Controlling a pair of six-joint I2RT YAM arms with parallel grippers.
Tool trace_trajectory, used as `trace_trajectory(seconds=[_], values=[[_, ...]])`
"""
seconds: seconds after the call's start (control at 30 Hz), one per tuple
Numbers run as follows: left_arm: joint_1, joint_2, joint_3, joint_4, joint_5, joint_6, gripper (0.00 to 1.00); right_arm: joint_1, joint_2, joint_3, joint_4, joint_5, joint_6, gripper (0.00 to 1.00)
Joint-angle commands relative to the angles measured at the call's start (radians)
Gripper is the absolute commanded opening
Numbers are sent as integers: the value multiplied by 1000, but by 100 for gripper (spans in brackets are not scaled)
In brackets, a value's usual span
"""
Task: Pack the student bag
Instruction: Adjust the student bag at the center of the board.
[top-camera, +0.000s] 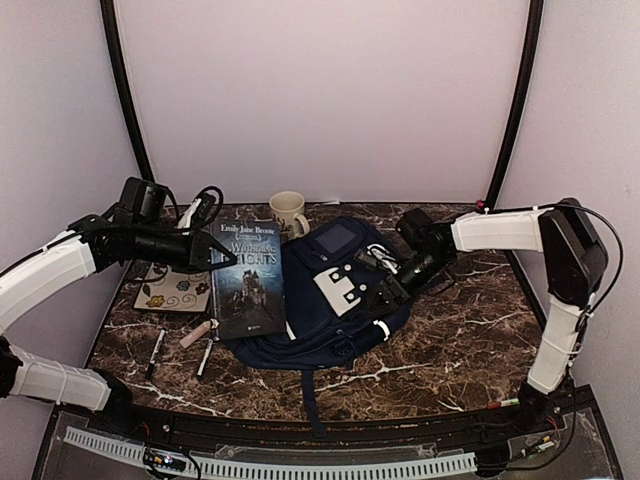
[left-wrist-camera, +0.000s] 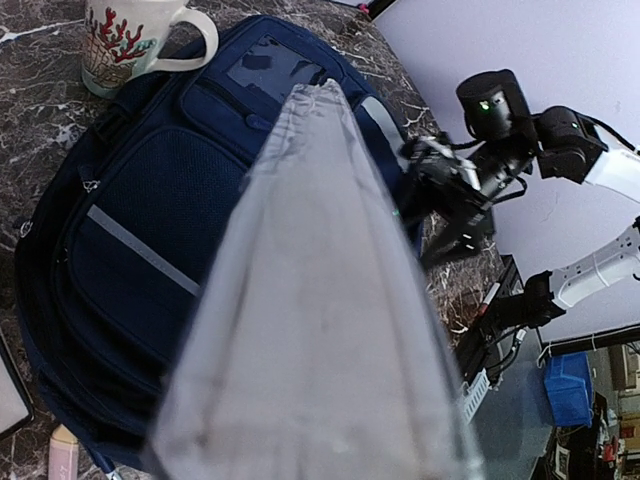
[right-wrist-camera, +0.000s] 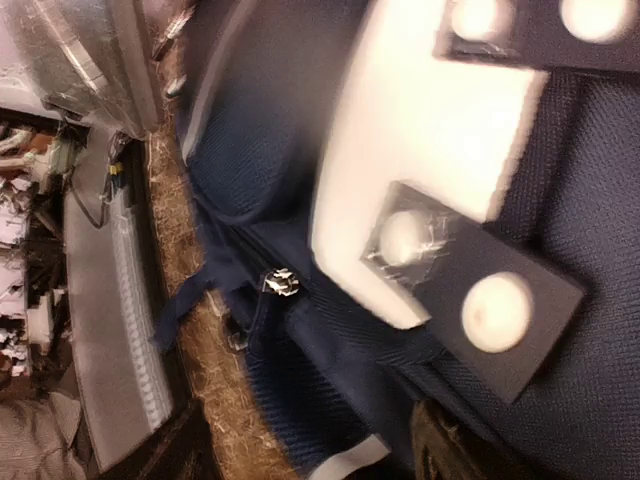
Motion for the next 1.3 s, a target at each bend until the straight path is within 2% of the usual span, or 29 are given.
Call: trace_trajectory(seconds=[0.0,0.07,0.2,0.23,0.3,0.37,0.43,0.53,0.67,0.77,0.9,0.93,1.07,1.2,1.23,1.27], values=[[2,-58,-20,101,96,-9,0,-122,65,51,19,849,-4,65],[6,-59,-38,111,113,-6,0,-187,101,99,7,911,-14,65],[9,-44,-67,144,157,3,0,-306,138,191,-11,900,-29,65],[10,-37,-76,159,177,5,0,-312,136,213,-20,874,-44,65],[11,-21,-99,198,239,0,0,-307,118,251,-66,714,-98,71],[13,-2,-116,233,287,-12,0,-284,81,264,-121,573,-169,72],[13,16,-118,241,317,-18,0,-245,23,238,-129,542,-225,70],[15,25,-113,246,333,-19,0,-161,-103,126,-59,607,-299,69],[14,20,-115,256,322,-33,0,-28,-182,17,12,781,-370,65],[17,-6,-132,268,316,-39,0,44,-210,-1,50,876,-382,63],[17,-63,-187,303,265,-67,0,107,-230,-7,80,1067,-369,69],[16,-77,-202,305,255,-75,0,109,-230,7,54,1066,-370,69],[16,-155,-240,282,212,-87,0,135,-313,43,-79,928,-388,67],[18,-211,-207,189,124,-49,0,146,-341,59,-280,622,-471,64],[18,-218,-193,169,112,-39,0,149,-354,52,-310,540,-493,63],[19,-227,-185,153,103,-32,0,161,-366,37,-287,523,-468,63]])
